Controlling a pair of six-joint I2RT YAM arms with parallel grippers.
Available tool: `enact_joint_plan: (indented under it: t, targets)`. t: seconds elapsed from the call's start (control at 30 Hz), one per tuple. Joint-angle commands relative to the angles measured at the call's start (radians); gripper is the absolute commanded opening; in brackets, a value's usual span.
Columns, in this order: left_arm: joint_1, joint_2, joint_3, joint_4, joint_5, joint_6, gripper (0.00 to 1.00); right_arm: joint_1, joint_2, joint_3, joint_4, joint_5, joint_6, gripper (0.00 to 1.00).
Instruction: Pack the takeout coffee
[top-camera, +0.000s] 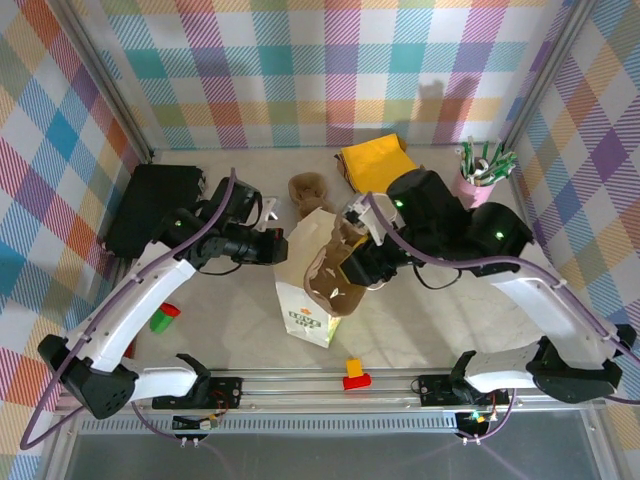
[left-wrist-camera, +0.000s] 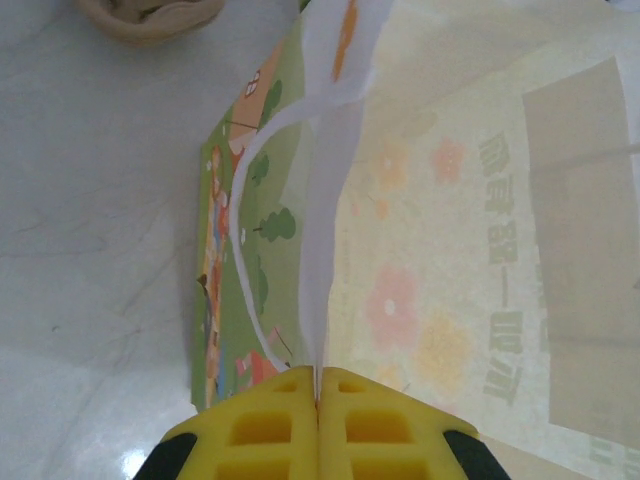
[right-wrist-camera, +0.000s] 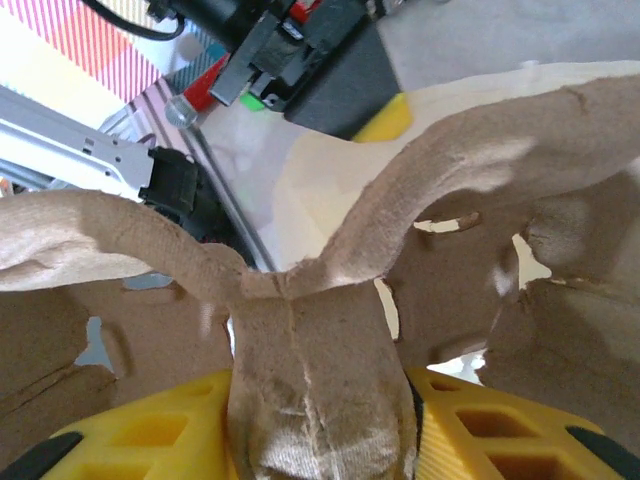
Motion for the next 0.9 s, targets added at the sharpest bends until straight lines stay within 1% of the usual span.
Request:
enact_joint_plan:
  t: [0.0,0.17,0.3,0.43,0.7,0.87]
  targets:
    - [-0.01,0.016,-0.012,0.075,0.066,0.058,0.0,0.001,0.03,0.025,-0.011,-0.085,-0.043,0.44]
    - [-0.019,0.041,-0.018,0.089,0.102,0.114,0.0,-0.014,0.078,0.029,-0.027,-0.115,-0.061,0.44]
    - [-0.02,0.045,-0.021,0.097,0.106,0.148,0.0,-0.04,0.095,0.023,-0.01,-0.13,-0.077,0.44]
    - [-0.02,0.056,-0.017,0.102,0.116,0.166,0.0,-0.063,0.12,0.003,0.0,-0.076,-0.107,0.43]
    - [-0.02,0.063,-0.01,0.102,0.129,0.21,0.0,-0.143,0.154,-0.037,0.015,-0.067,-0.103,0.43]
    - [-0.02,0.069,-0.004,0.103,0.157,0.233,0.0,-0.15,0.165,-0.081,0.034,-0.015,-0.106,0.43]
